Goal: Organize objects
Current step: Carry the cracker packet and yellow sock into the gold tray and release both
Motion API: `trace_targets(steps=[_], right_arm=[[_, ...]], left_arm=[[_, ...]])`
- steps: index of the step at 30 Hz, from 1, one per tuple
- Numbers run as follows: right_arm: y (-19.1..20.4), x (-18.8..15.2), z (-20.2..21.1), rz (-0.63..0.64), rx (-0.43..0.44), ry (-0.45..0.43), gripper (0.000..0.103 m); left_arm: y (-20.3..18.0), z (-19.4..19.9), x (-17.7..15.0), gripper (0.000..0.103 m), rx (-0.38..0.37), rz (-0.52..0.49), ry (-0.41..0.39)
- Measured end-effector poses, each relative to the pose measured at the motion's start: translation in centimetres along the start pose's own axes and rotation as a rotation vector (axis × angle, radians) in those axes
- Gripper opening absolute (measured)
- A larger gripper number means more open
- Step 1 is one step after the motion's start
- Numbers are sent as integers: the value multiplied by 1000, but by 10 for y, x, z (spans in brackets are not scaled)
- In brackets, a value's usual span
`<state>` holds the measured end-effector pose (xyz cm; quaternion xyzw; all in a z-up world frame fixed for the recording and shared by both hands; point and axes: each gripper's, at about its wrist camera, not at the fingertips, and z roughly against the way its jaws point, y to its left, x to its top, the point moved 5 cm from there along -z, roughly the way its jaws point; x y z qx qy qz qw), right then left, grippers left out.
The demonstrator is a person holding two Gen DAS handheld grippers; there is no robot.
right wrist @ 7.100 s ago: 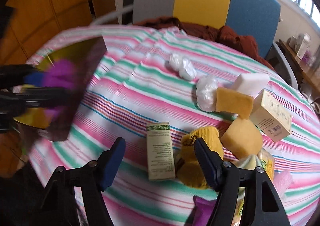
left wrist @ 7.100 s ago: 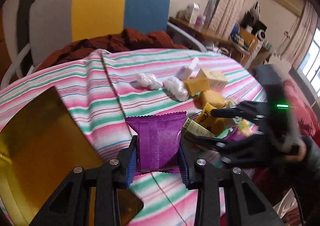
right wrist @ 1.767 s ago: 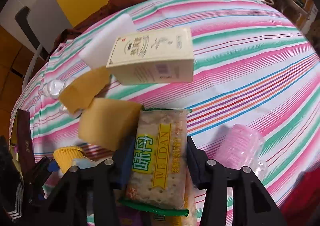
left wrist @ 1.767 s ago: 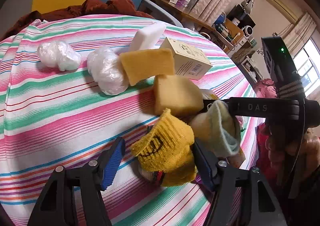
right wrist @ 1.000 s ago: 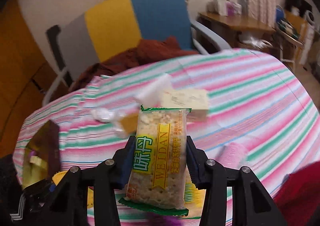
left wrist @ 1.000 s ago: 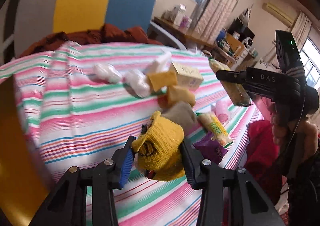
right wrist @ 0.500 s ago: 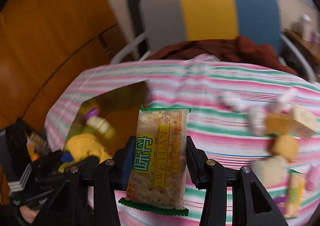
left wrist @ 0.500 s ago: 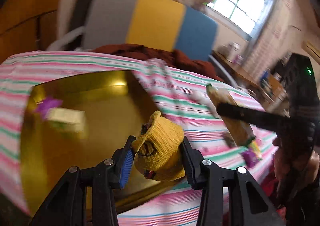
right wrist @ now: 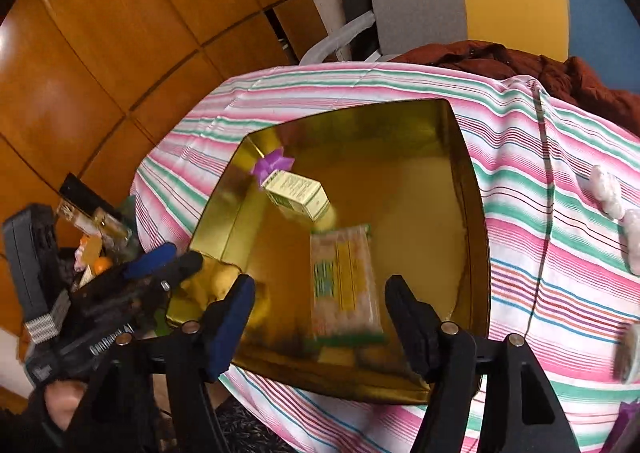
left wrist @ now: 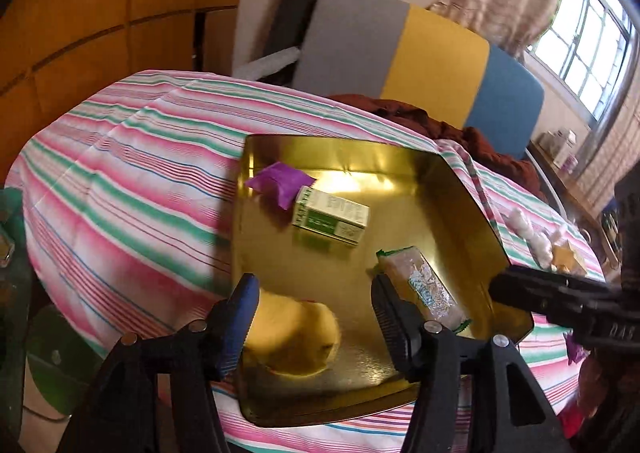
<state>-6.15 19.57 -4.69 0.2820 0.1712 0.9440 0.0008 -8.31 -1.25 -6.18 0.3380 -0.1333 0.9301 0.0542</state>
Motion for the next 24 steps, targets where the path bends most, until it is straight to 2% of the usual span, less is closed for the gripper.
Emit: trace_targets(steps=[7,9,13,24], right_arm=[[8,-7,7,46,-77,-27,76],[11,-8,11,64,-108,-48,81],[11,-9,18,78,-145,-75,82],[-8,-12,40,36,-203,-132,92]], left_arm=[[-10,16,8,59,-7,-5,-42],[-15,20,9,59,-1,-16,-54],[-24,24,11,59,21,-42,-69],[-48,27,5,59,4,-116,-67]])
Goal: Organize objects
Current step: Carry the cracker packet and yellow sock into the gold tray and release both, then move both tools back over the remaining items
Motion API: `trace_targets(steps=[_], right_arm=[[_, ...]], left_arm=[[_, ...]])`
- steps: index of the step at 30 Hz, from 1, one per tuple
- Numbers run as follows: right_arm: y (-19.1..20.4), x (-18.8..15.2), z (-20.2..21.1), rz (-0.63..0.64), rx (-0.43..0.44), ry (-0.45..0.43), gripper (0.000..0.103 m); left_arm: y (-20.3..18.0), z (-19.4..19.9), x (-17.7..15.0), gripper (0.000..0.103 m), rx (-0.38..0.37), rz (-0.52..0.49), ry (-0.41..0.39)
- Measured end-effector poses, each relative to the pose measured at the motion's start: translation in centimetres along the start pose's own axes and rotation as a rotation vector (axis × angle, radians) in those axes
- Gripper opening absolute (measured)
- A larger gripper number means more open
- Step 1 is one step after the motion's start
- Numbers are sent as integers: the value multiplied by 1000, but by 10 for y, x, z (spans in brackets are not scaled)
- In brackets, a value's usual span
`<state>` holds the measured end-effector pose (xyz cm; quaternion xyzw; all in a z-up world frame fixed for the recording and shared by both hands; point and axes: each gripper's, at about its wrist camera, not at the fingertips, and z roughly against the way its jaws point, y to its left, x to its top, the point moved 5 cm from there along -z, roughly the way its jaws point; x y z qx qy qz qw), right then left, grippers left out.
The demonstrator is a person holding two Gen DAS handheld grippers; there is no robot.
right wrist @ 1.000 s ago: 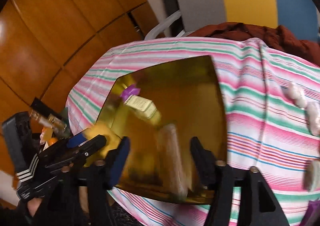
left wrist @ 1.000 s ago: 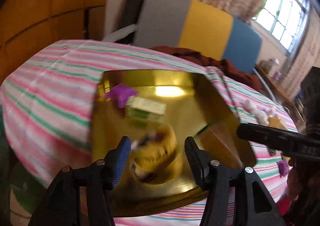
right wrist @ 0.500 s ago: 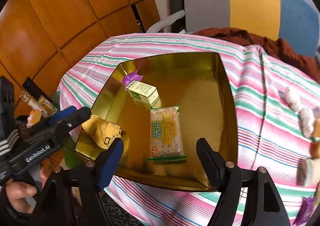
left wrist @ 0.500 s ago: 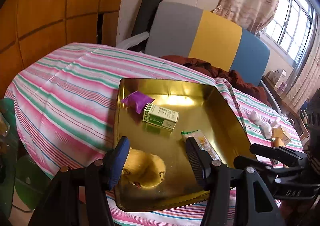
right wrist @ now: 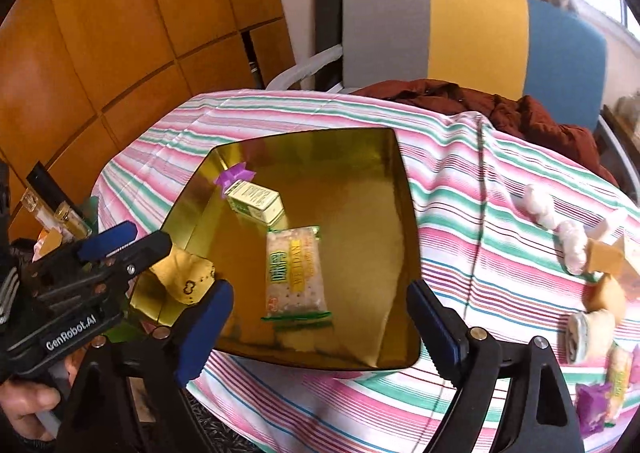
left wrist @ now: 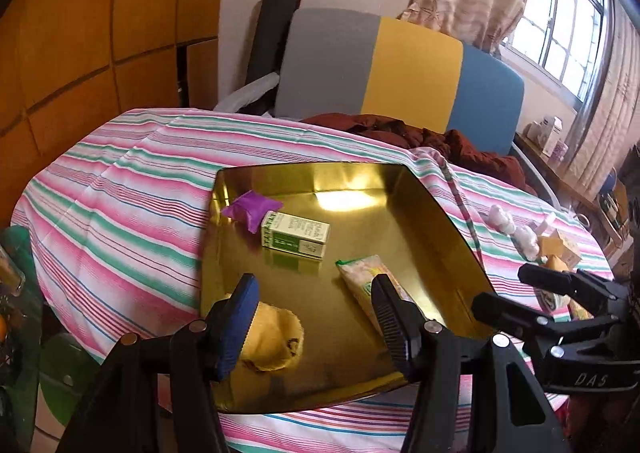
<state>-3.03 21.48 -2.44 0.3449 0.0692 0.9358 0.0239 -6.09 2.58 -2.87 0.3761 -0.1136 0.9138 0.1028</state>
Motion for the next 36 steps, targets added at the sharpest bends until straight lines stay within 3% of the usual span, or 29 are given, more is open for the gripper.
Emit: trace_targets(steps=[23,28,36], right_arm=[[-91,-28,18,-173,-150,9,96],[-129,-41,31,-247,-196,13,96],[-224,-68,83,-456,-311,-15,96]], left_arm=[[-79,-8,-12,59,-137,-182,54],[-105,-13,-14,59,-184,-229,74],[-148,-18,-25,59,-265,-331,112]])
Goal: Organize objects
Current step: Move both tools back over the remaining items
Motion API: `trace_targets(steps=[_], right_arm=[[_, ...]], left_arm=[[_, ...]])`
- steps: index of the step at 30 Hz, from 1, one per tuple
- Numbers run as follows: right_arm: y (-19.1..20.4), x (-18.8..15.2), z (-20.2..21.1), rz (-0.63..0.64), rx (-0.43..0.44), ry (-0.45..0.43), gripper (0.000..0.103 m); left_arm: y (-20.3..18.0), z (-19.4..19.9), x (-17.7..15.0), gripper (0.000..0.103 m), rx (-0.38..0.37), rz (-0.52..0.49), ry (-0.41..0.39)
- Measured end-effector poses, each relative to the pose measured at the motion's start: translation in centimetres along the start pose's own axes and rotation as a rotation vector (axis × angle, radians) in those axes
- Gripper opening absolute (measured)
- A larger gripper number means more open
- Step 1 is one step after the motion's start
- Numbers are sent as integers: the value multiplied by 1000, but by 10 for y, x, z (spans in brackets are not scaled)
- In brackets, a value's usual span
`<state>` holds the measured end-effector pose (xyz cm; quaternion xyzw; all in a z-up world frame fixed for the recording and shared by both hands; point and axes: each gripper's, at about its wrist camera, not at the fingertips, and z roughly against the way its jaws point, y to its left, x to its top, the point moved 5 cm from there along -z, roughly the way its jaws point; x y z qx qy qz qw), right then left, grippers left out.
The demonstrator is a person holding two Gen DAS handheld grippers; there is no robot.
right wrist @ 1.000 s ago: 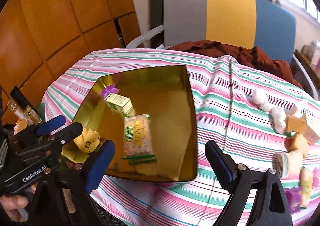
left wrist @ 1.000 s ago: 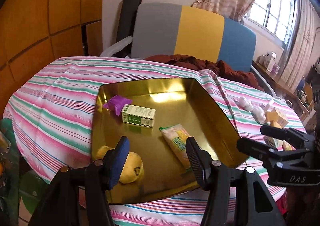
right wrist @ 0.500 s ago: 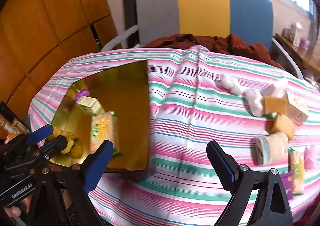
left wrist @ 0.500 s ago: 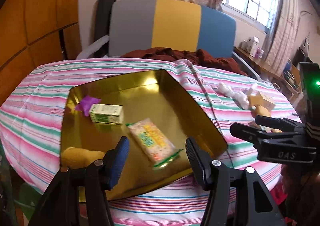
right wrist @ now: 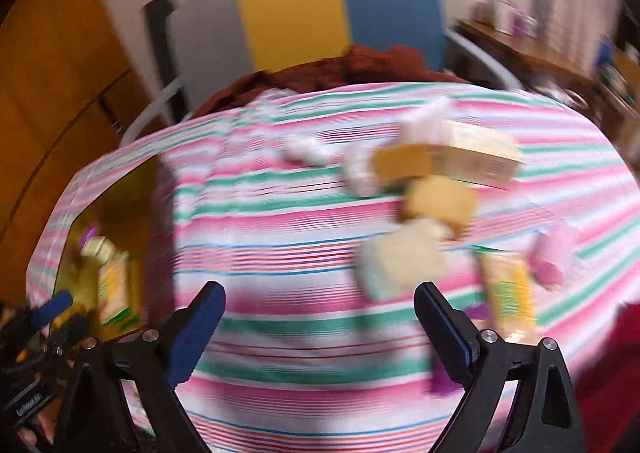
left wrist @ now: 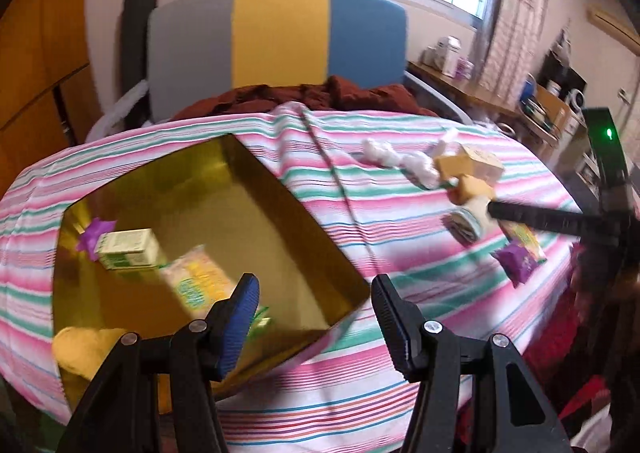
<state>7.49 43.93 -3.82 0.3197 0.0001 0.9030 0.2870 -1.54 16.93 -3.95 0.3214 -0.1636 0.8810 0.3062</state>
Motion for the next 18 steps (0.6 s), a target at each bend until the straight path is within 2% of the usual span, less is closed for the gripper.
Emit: trace_targets(steps=[7,10,12,15,18], right_arm=[[-105,15,26,-250,-115,-59,100],[-134,17,31,-322,-137,-81,102],[-147,16,29,-358,-132,-89,102],[-161,11,23,-467,-47,-77,102],[-165,12,26,-497,-24,-104,102]], left_arm=[[-41,-15,2,59,-97,-107,27],[-69,-21,5,59,-177,-174,39],[-89,-26,4,59,-230,-228,52],[-120,-34,3,59,-294,-300,70],[-154,-46,1,59,-365,-370,96]])
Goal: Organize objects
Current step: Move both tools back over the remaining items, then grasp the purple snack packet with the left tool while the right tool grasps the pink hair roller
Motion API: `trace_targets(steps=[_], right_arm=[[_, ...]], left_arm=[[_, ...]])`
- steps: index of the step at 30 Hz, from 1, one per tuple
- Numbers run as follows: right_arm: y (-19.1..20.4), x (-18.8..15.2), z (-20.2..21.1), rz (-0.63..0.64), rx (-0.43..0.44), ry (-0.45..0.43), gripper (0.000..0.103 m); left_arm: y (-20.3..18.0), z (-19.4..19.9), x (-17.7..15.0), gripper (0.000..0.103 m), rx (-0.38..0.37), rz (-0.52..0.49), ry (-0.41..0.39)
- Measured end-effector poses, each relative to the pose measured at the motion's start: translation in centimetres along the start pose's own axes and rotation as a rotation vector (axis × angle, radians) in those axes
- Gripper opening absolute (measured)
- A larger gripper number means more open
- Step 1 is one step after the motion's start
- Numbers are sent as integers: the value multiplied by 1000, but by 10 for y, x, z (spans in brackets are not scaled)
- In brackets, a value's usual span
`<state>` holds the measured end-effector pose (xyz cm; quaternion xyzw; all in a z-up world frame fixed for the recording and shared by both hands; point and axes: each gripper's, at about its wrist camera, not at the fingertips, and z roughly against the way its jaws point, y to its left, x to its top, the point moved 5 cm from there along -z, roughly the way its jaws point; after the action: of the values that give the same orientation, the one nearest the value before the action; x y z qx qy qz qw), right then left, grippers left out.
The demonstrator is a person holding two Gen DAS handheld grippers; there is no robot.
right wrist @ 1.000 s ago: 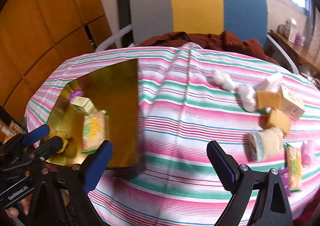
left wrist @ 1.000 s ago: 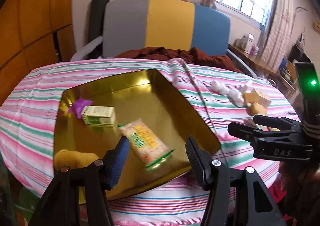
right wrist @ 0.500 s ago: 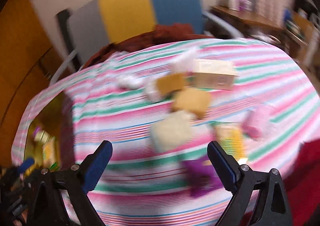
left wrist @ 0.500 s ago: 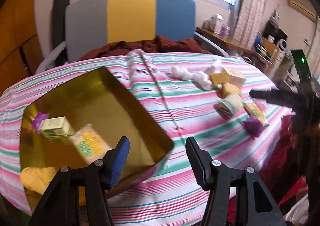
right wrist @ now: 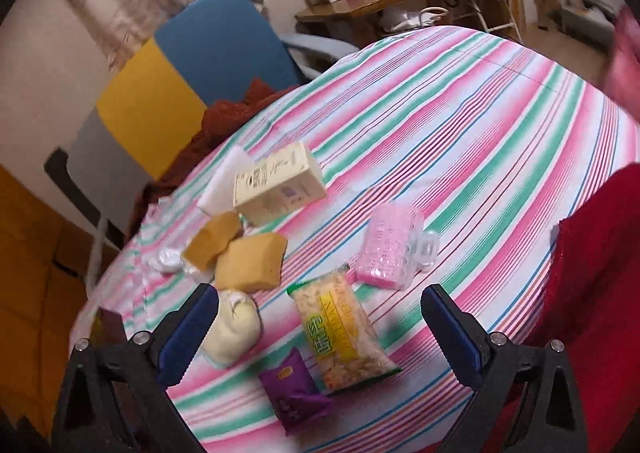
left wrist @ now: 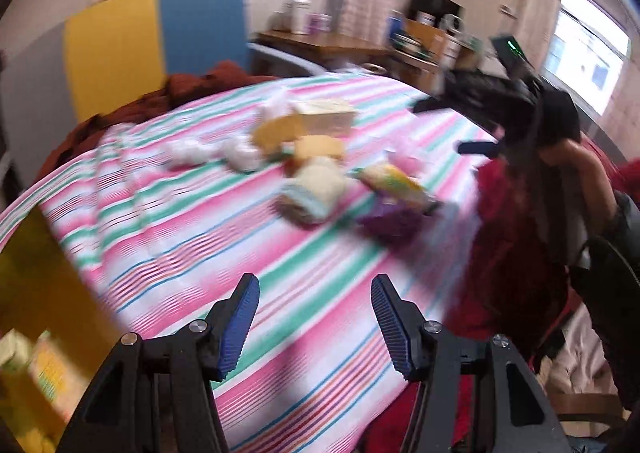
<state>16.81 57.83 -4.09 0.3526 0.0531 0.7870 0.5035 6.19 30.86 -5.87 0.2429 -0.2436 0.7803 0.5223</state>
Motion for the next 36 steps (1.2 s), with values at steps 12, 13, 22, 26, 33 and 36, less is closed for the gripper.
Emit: trace_targets(steps=[12,13,22,26,33,36], right_arm=[[-4,0,6,-47,161,-21,103],[-7,1,6,-65,175,-20,103],[-7,1,5,-75,221,-13,103],[-8,2,4,-80,232,-9,103],[-11,2,0,-97,226,8,103],[-11,1,-1,-95,215,12,103]], left_arm=[[-28,-90,26,46,-229,184,191],[-29,-96,29,46,-241,220,203],[-36,-132,42,54,-265,442,255],[-38,-141,47,54,-219,459,254],[-60,-141,47,46,-93,154,243],[-63,-130,37,40,-85,36,223]])
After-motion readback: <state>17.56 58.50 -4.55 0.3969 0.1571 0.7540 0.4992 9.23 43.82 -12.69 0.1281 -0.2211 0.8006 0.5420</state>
